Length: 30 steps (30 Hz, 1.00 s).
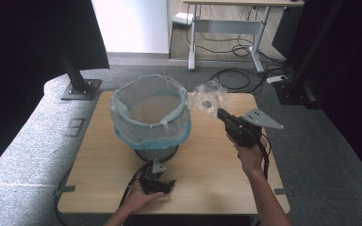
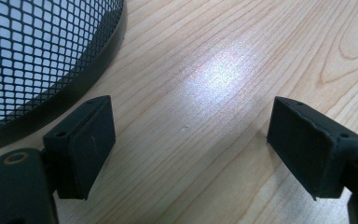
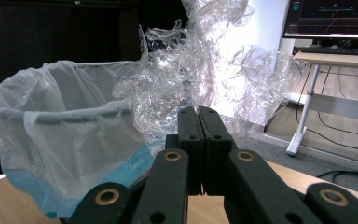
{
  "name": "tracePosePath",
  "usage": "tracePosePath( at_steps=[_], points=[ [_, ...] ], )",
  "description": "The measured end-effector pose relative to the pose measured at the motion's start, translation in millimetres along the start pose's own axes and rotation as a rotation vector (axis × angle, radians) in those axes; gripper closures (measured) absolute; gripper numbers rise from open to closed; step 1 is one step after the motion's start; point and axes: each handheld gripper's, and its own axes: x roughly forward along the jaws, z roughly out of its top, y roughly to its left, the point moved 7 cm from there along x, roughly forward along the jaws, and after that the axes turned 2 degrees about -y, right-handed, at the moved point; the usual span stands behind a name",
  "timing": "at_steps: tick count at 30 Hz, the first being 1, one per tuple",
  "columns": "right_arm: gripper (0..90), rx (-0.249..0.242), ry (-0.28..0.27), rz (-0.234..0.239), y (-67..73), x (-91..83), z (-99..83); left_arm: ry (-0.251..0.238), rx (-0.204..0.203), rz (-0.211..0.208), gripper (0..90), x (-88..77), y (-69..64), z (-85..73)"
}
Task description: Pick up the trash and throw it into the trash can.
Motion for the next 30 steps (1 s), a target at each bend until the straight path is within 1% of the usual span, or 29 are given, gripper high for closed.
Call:
tracePosePath(
  at_steps=[7, 15, 24, 30],
  points=[
    [87.9, -0.011, -0.002, 0.011, 7.6, 6.8, 10.3, -0.002, -0.005, 0.002, 15.4, 0.1, -0.4, 0.0],
    [87.9, -0.019, 0.003, 0.034, 17.2, 21.2, 18.9, 0.001, 0.0, 0.003, 15.4, -0.1, -0.1, -0.1],
    [87.9, -0.023, 0.009, 0.056, 28.0, 33.0, 24.0, -0.001, -0.001, 0.004, 15.7, 0.0, -0.6, -0.2],
    [87.9, -0.024, 0.023, 0.071, 34.7, 41.9, 21.6, 0.0, -0.002, 0.005, 15.7, 0.0, -0.7, -0.2]
  ],
)
